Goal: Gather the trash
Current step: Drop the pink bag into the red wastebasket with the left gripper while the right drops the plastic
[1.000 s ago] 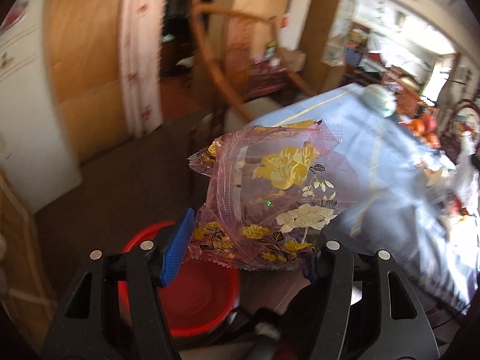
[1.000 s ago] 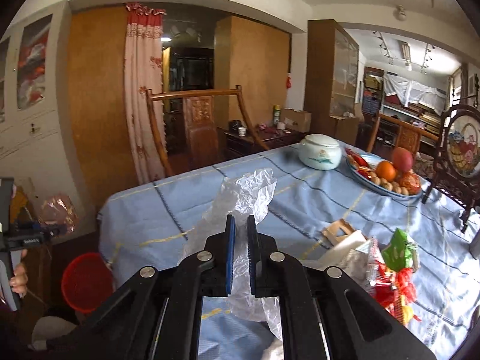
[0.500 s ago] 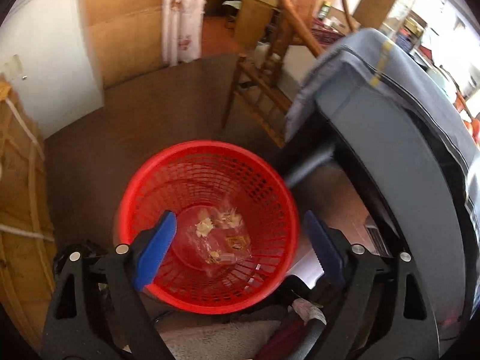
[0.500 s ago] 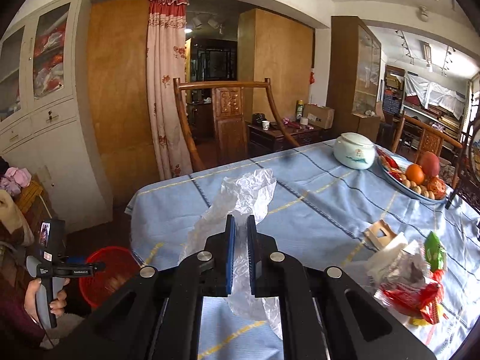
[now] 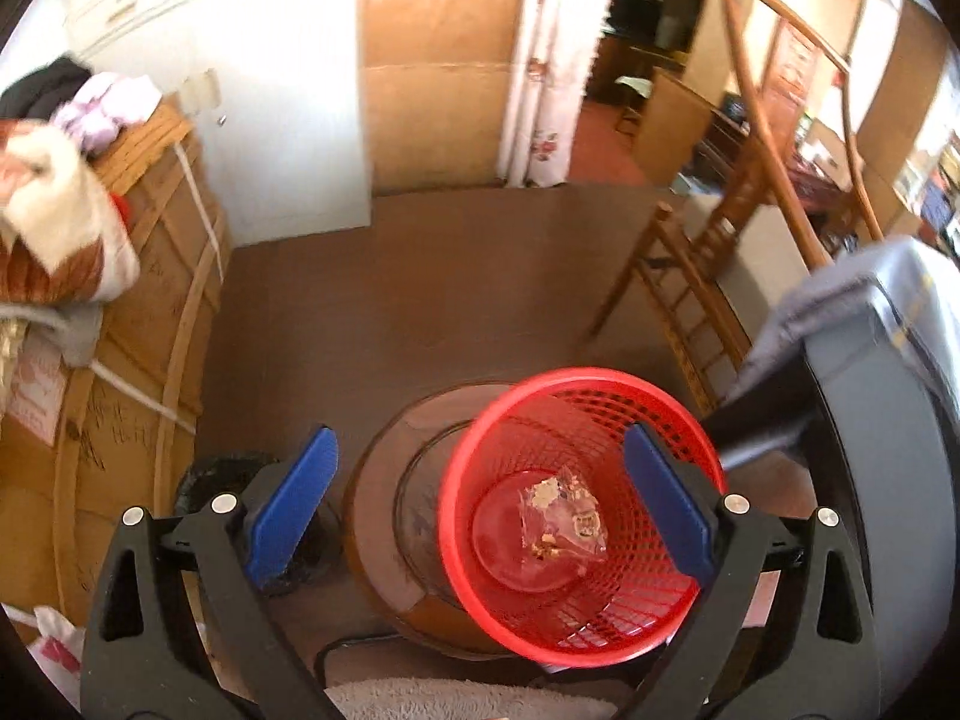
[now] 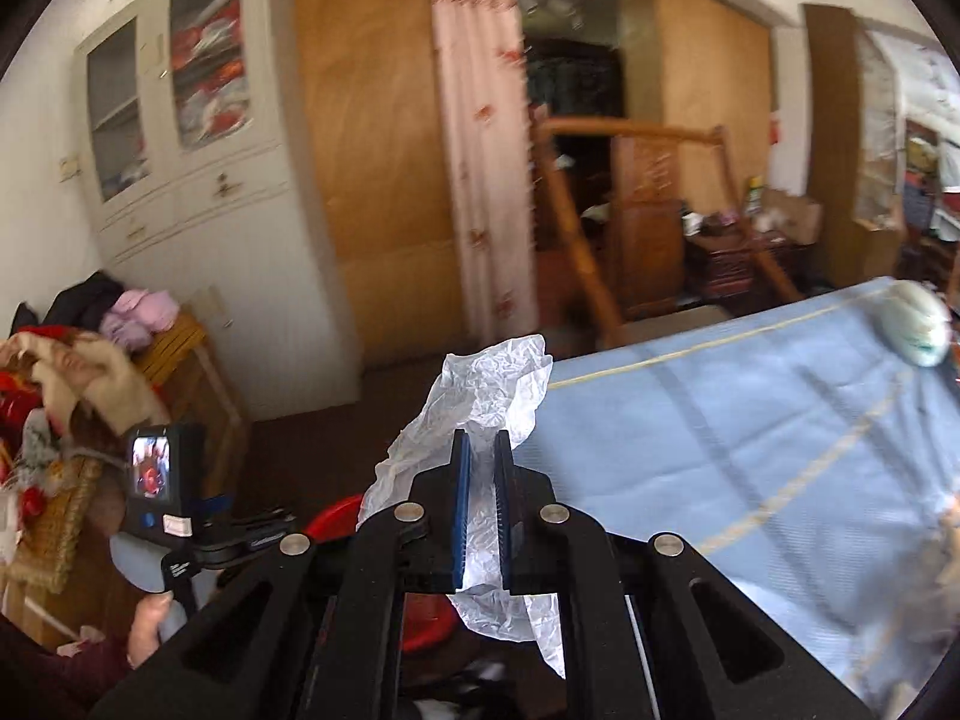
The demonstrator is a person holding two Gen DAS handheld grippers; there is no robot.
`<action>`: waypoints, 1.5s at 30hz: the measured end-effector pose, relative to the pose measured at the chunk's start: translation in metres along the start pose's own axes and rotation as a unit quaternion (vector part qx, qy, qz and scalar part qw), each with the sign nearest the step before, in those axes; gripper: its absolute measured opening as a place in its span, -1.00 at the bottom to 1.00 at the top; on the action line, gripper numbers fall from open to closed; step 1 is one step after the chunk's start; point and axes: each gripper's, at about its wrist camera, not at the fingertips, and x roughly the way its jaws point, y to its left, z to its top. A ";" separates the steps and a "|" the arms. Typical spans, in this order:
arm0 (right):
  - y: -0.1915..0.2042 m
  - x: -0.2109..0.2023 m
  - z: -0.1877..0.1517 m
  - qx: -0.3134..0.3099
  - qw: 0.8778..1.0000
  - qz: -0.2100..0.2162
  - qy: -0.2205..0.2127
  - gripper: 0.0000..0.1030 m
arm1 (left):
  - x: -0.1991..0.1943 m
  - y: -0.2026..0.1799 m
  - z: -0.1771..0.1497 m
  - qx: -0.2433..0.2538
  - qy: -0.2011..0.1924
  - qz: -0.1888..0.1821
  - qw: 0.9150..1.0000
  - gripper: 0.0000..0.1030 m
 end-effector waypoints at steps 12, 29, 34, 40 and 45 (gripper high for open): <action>0.049 0.126 -0.034 0.000 0.990 0.069 0.120 -0.17 | 0.027 0.041 0.007 -0.072 0.018 0.064 0.995 0.80; 0.030 0.026 -0.033 0.003 1.000 -0.010 0.014 0.22 | -0.012 0.001 -0.002 -0.020 -0.023 0.009 0.999 0.80; 0.023 -0.032 -0.044 0.013 0.998 -0.054 -0.036 0.36 | -0.049 -0.025 -0.009 0.027 -0.065 -0.021 0.997 0.80; 0.012 -0.108 -0.068 0.032 0.987 -0.121 -0.097 0.66 | -0.104 -0.063 -0.028 0.102 -0.127 -0.072 0.984 0.87; 0.002 -0.177 -0.096 0.053 0.968 -0.195 -0.150 0.89 | -0.140 -0.093 -0.052 0.162 -0.154 -0.114 0.968 0.87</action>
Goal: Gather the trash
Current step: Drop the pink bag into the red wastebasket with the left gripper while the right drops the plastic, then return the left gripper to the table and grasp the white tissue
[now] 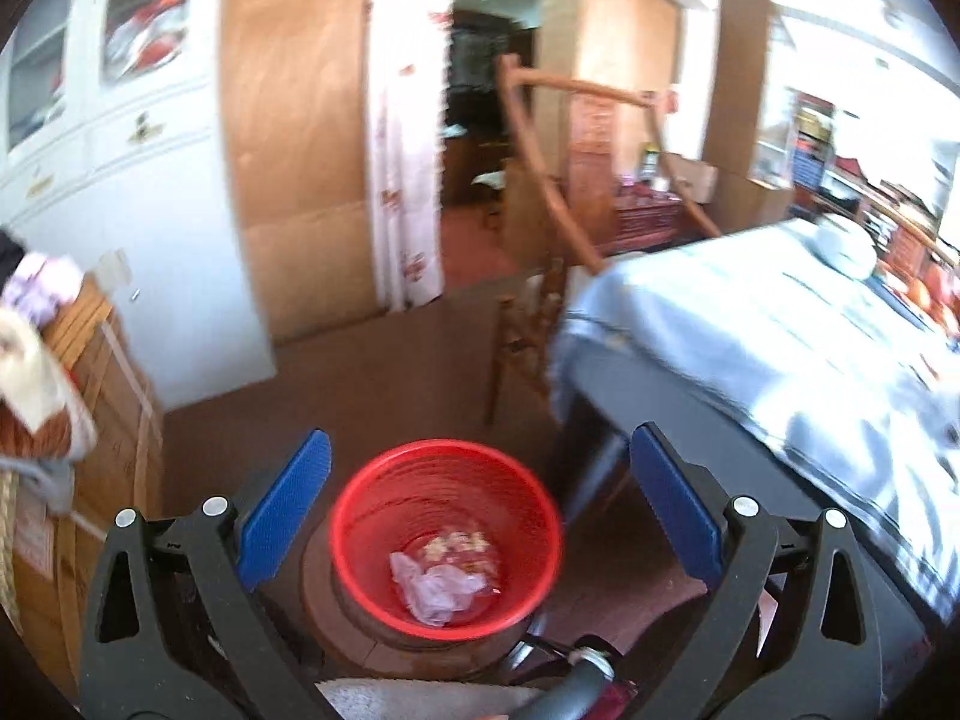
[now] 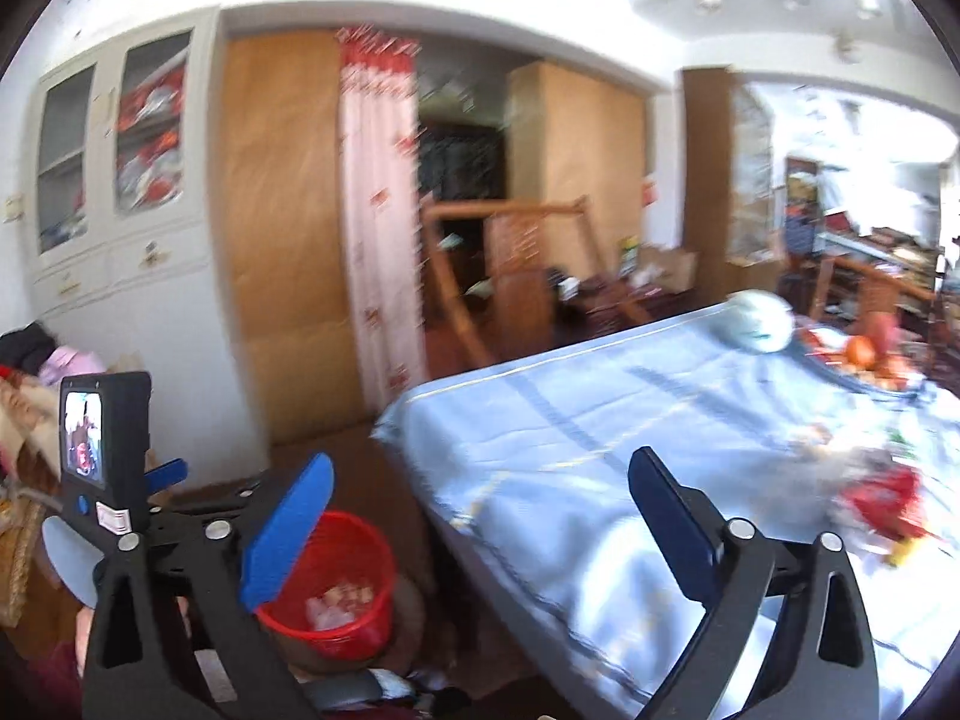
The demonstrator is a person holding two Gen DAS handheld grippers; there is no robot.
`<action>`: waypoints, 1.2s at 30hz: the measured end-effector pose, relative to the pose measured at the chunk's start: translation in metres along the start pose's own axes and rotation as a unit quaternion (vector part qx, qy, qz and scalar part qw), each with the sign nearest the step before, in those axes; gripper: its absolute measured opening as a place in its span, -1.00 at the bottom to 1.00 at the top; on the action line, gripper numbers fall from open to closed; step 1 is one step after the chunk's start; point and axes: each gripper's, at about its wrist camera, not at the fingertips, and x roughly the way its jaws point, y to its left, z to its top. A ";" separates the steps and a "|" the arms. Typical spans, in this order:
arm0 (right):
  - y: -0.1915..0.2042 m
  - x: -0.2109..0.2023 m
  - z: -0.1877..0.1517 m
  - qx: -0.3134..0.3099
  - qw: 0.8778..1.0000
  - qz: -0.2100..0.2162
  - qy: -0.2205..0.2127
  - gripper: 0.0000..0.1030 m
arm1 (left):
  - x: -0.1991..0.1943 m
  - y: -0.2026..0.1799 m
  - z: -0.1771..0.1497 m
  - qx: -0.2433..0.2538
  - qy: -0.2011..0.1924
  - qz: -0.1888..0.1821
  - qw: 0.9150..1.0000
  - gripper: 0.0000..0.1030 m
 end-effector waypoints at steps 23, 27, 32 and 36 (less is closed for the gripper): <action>-0.234 -0.128 -0.103 0.156 0.947 -0.278 -0.021 0.89 | -0.026 -0.258 -0.023 0.248 0.048 -0.260 0.932 0.87; -0.255 -0.118 -0.111 0.172 0.944 -0.281 -0.012 0.89 | -0.028 -0.310 -0.033 0.282 0.065 -0.301 0.909 0.87; -0.267 -0.110 -0.111 0.181 0.942 -0.284 -0.001 0.89 | -0.027 -0.357 -0.043 0.314 0.090 -0.338 0.883 0.87; -0.274 -0.109 -0.110 0.190 0.940 -0.283 0.006 0.89 | -0.020 -0.392 -0.051 0.332 0.110 -0.353 0.868 0.87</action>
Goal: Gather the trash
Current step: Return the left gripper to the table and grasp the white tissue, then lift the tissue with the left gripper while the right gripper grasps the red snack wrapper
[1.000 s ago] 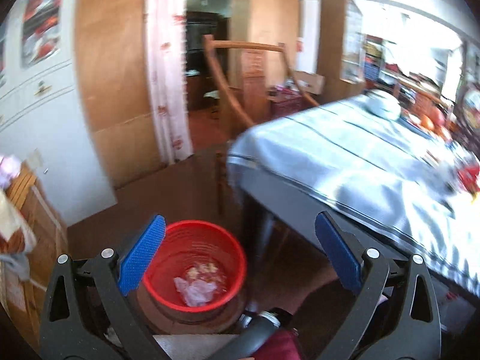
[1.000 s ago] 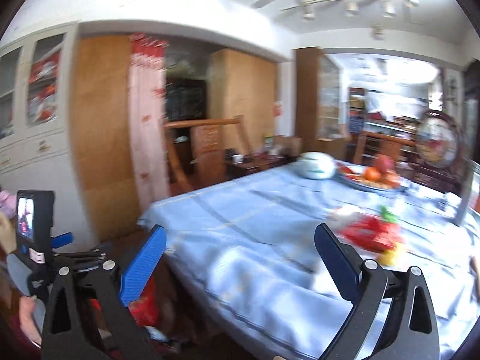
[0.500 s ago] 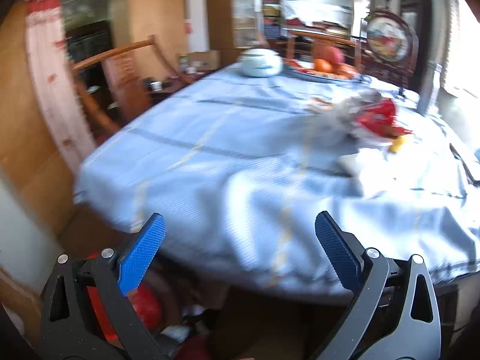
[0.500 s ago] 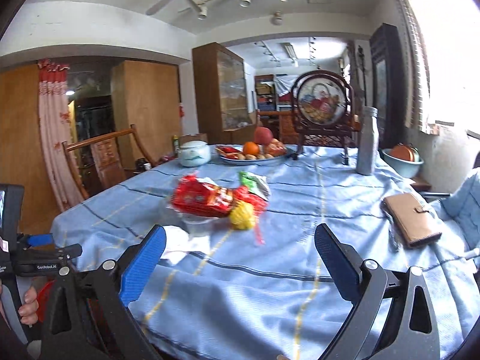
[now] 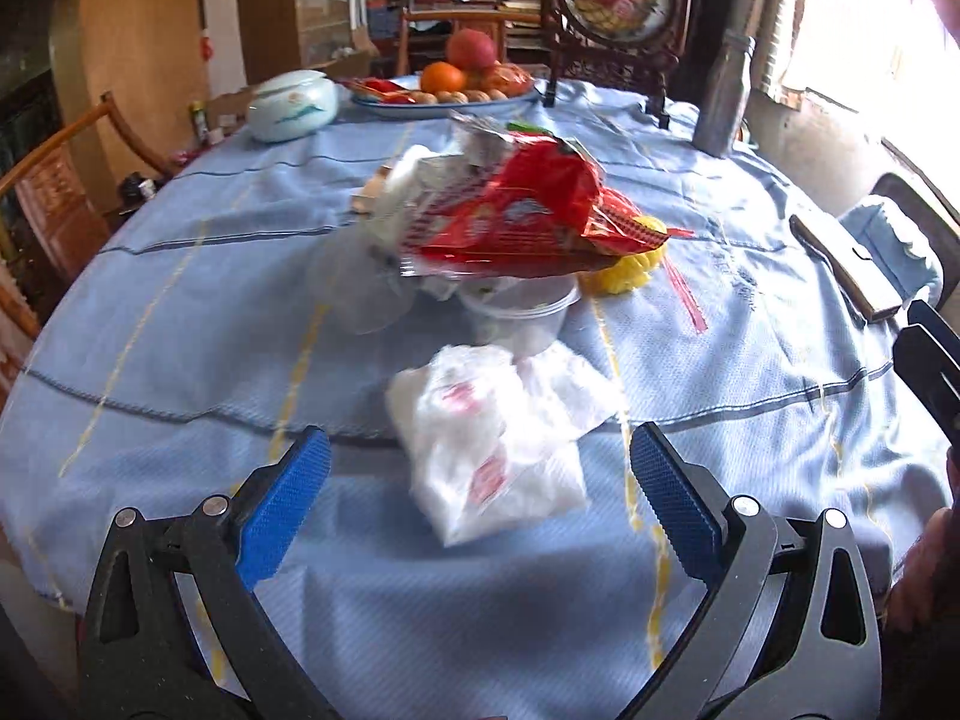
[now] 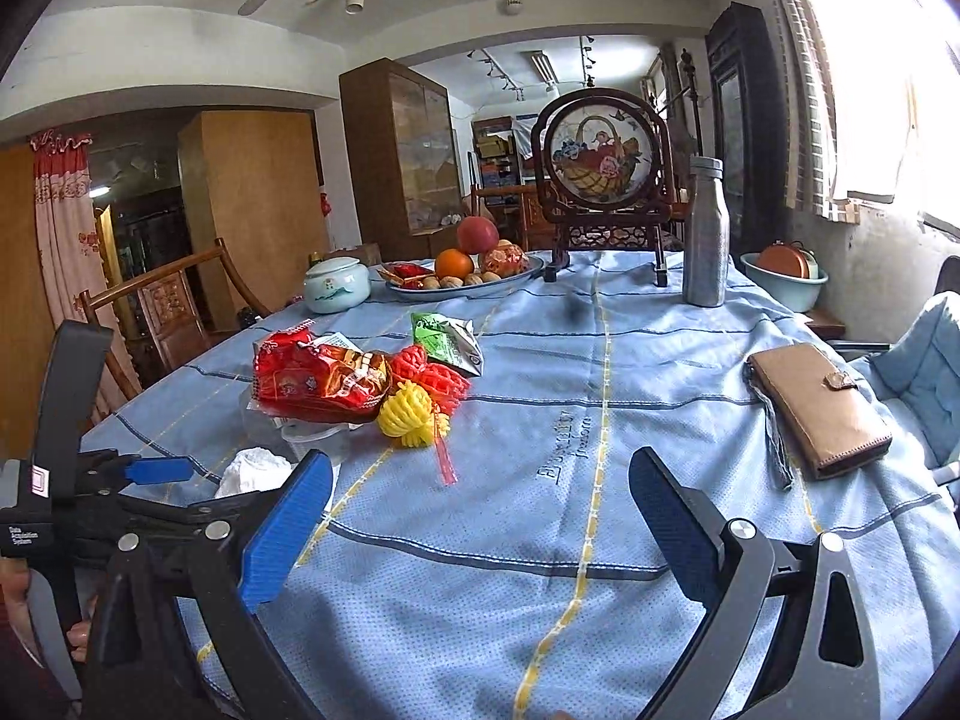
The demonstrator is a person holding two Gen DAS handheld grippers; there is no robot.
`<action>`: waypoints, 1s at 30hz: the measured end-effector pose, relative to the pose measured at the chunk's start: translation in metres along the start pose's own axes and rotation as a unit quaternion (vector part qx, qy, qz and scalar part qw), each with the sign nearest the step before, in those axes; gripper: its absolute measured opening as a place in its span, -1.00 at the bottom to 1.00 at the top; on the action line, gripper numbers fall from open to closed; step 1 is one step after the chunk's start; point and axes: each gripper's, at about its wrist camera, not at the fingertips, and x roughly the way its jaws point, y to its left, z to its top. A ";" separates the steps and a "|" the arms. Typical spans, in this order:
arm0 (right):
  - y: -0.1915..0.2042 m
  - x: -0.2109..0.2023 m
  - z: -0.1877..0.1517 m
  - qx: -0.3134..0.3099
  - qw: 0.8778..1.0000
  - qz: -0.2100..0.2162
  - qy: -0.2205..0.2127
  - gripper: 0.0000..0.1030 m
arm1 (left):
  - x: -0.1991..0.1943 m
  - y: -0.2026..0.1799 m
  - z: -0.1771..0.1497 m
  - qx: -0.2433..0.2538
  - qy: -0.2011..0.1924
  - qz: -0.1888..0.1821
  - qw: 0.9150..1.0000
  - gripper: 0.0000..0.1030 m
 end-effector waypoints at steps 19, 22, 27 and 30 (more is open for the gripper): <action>0.040 0.027 0.014 -0.010 0.998 0.063 0.025 0.89 | -0.051 0.101 -0.028 -0.087 -0.038 0.037 0.995 -0.64; 0.066 0.035 0.021 -0.039 0.996 0.077 0.029 0.89 | -0.051 0.118 -0.041 -0.102 -0.032 0.051 0.993 -0.64; 0.107 0.057 0.035 -0.092 0.991 0.092 0.038 0.89 | -0.042 0.130 -0.047 -0.113 -0.023 0.040 0.993 -0.58; 0.125 0.076 0.042 -0.113 0.987 0.099 0.054 0.89 | -0.038 0.129 -0.047 -0.105 -0.026 0.037 0.993 -0.54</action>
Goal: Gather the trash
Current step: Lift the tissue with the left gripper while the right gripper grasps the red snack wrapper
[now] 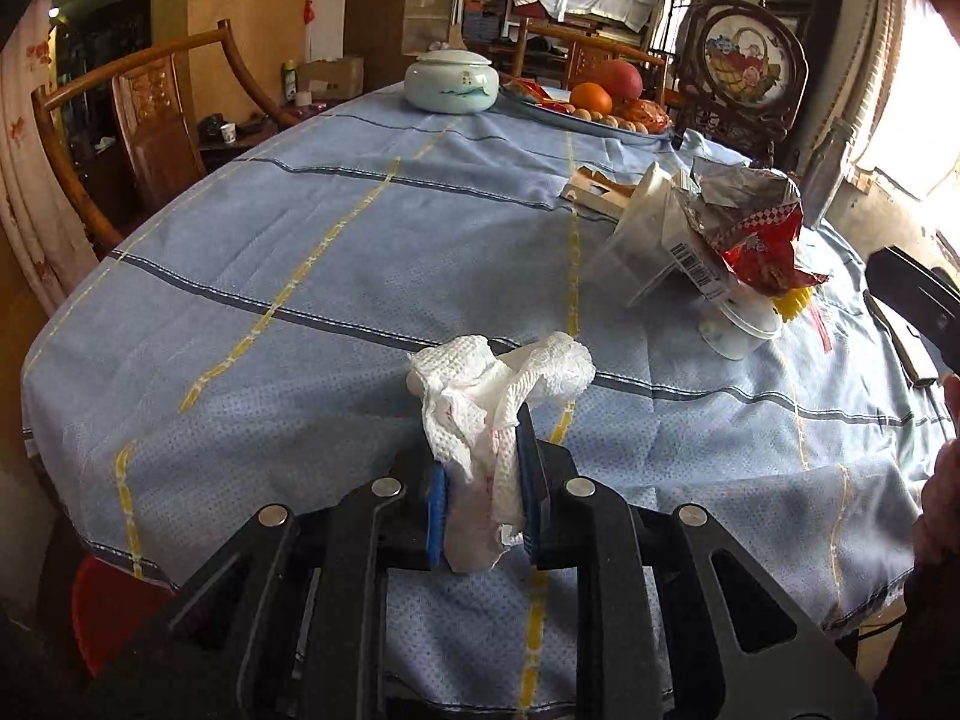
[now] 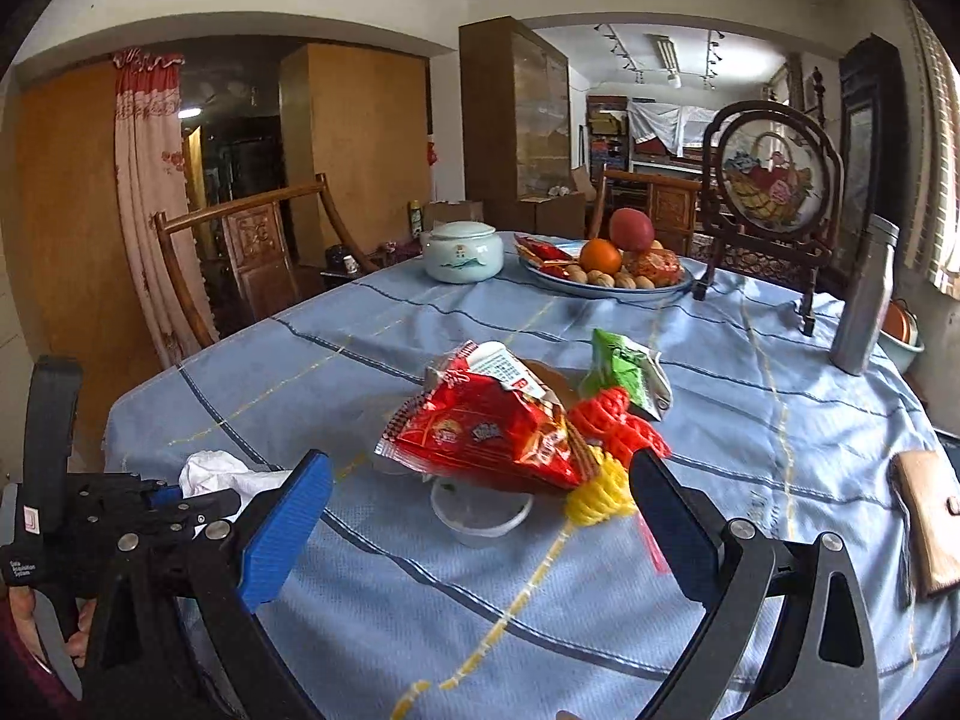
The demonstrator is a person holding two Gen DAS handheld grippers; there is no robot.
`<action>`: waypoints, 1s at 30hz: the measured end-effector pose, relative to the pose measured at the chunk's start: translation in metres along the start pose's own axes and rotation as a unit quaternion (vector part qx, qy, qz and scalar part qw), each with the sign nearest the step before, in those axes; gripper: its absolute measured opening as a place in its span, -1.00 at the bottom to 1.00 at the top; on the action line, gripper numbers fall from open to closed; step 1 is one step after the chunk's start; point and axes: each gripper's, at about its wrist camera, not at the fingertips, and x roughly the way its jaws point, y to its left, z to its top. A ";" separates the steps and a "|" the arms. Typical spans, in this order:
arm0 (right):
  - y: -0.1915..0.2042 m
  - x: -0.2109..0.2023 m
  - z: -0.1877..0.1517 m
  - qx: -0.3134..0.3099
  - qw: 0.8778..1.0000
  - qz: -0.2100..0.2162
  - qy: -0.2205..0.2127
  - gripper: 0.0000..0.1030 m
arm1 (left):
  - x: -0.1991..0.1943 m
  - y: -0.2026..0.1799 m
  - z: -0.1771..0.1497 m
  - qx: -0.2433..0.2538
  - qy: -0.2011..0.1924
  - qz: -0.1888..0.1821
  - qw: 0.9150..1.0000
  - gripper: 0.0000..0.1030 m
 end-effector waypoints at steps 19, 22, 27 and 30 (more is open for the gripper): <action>-0.012 0.029 0.029 0.011 1.000 -0.004 0.006 -0.11 | 0.007 0.003 0.004 -0.016 0.001 -0.061 0.998 -0.33; -0.013 0.008 0.029 0.015 1.000 0.001 -0.014 -0.11 | 0.006 0.004 0.007 -0.027 -0.001 -0.067 0.997 -0.33; -0.019 -0.005 0.023 0.028 0.999 0.011 -0.017 -0.11 | 0.001 -0.003 0.006 -0.016 -0.006 -0.053 0.998 -0.35; -0.024 -0.014 0.017 0.041 0.999 0.020 -0.019 -0.12 | -0.006 -0.004 0.005 -0.021 -0.012 -0.053 0.998 -0.49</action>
